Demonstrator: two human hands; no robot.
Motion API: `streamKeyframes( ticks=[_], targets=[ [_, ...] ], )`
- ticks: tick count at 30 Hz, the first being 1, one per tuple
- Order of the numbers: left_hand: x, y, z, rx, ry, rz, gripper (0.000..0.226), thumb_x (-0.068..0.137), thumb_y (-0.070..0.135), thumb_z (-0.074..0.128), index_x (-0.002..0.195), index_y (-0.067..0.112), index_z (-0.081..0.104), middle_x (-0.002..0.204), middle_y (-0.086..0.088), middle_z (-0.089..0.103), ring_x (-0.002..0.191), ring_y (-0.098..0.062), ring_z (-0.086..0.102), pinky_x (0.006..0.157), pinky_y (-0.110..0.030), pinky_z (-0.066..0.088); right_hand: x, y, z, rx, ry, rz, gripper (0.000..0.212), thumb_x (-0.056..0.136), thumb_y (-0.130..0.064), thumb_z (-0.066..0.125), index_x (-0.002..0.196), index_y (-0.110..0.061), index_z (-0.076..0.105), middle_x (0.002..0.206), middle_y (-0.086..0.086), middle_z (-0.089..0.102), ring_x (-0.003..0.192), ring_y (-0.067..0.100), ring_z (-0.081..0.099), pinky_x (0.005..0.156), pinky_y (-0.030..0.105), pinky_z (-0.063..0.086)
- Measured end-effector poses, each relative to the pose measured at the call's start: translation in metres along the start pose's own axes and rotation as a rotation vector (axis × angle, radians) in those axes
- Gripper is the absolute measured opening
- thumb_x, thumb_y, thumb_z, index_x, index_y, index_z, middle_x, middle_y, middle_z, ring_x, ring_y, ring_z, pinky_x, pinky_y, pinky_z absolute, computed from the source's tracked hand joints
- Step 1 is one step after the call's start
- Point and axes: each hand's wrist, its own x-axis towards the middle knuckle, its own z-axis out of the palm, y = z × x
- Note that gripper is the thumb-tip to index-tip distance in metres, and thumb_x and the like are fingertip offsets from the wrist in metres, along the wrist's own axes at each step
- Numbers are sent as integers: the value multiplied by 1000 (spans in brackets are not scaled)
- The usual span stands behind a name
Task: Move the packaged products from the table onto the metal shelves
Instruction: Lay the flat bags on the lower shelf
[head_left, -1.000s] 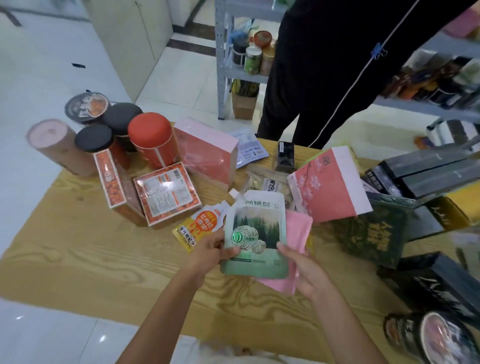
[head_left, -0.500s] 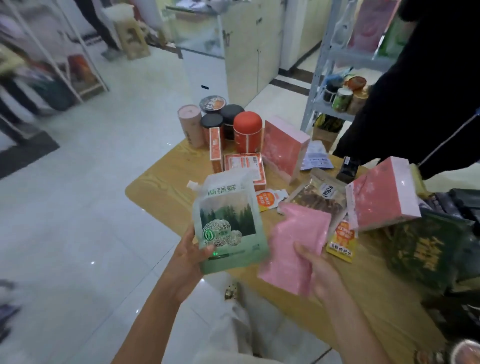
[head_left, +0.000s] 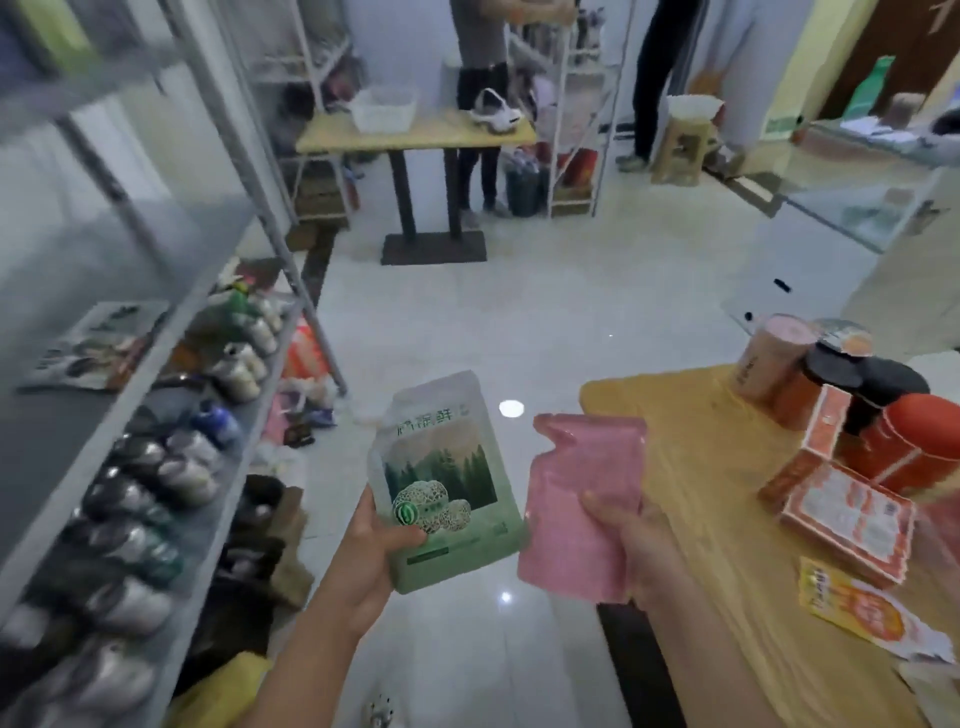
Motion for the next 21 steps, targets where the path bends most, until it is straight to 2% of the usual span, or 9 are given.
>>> streamKeyframes(
  ticks=[3,6,9,11,13,14,16,18,21],
  targets=[
    [-5,27,-58,-60,178,50,72,48,-10,63,112,21,55,98,-12,72,91,-35,67,67,-45,58,26,0,84,-127,-161,12,35,77,-13,76,110,-12,64,99,10,73,90,32,70,80,48,57],
    [-10,54,-114,-109,325,104,67,53,-19,66,106,21,55,89,-10,72,82,-32,68,60,-40,57,44,7,169,-225,-330,35,51,62,-25,79,110,-13,64,100,10,73,89,31,70,72,43,58],
    [-13,76,-161,-144,449,154,58,72,-26,54,106,21,54,88,-10,70,73,-27,69,56,-39,59,62,21,242,-287,-441,39,35,73,-17,78,105,-13,65,95,9,73,84,28,70,61,34,56],
    [-16,89,-190,-160,505,186,60,73,-26,52,113,19,54,96,-12,70,85,-30,68,64,-42,59,71,32,284,-294,-505,57,21,81,-8,70,100,-14,65,89,7,74,79,26,71,58,32,56],
    [-17,100,-216,-179,560,208,63,71,-24,55,116,20,54,103,-14,69,96,-35,65,66,-44,57,78,41,322,-305,-561,77,18,82,-5,69,97,-13,66,86,7,74,77,26,71,59,33,57],
    [-17,105,-226,-196,587,216,64,70,-22,57,116,22,55,106,-15,69,100,-37,64,68,-45,57,81,44,338,-313,-587,89,20,79,-6,72,98,-12,66,87,8,74,78,27,70,61,35,57],
    [-15,112,-241,-218,653,253,63,71,-21,58,117,22,55,110,-14,68,103,-36,63,75,-46,55,87,49,364,-329,-653,117,39,67,-12,79,104,-7,66,94,14,73,85,33,70,68,38,57],
    [-12,117,-247,-247,697,289,58,71,-14,63,118,19,56,107,-13,70,100,-33,65,74,-43,54,97,50,387,-354,-711,148,55,58,-20,77,109,-6,66,99,16,72,89,35,69,68,39,57],
    [2,123,-248,-305,715,332,52,70,5,69,120,18,57,107,-11,71,98,-30,68,77,-43,55,121,46,416,-410,-788,158,56,56,-21,78,109,-8,66,97,14,73,87,33,70,66,37,56]
  ],
)
